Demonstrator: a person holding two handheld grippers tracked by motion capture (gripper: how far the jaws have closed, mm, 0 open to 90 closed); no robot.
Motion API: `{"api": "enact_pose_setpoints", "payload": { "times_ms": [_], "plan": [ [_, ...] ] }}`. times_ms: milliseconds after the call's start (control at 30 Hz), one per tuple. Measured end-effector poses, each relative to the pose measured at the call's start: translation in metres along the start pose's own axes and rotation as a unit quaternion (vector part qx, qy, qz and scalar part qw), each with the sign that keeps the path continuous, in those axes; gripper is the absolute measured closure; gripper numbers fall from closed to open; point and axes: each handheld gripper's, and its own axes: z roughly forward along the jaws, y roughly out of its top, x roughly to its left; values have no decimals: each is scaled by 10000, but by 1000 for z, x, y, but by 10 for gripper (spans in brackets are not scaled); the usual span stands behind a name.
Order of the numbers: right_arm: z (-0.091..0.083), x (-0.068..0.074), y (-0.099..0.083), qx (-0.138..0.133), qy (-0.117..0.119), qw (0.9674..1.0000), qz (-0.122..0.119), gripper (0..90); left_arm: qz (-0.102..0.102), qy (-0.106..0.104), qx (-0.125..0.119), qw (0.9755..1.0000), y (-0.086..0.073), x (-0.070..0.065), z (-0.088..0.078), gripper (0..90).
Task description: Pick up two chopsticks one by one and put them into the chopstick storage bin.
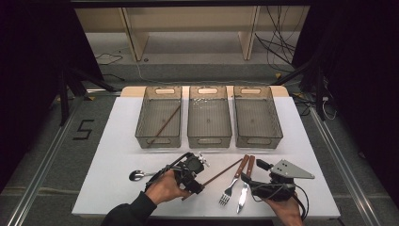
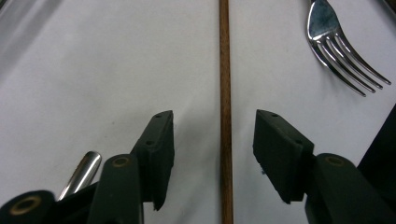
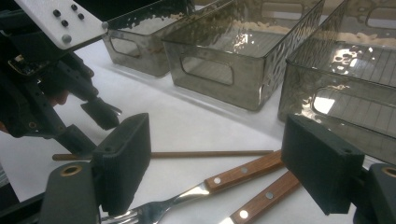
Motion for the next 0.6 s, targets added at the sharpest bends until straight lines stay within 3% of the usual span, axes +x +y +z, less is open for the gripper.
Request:
{"api": "enact_pose_setpoints", "payload": {
  "times_ms": [600],
  "plan": [
    [0, 0, 0, -2, -8, 10000, -2, 251, 188, -39, 228, 9996, 3, -8, 13, 689]
  ]
}}
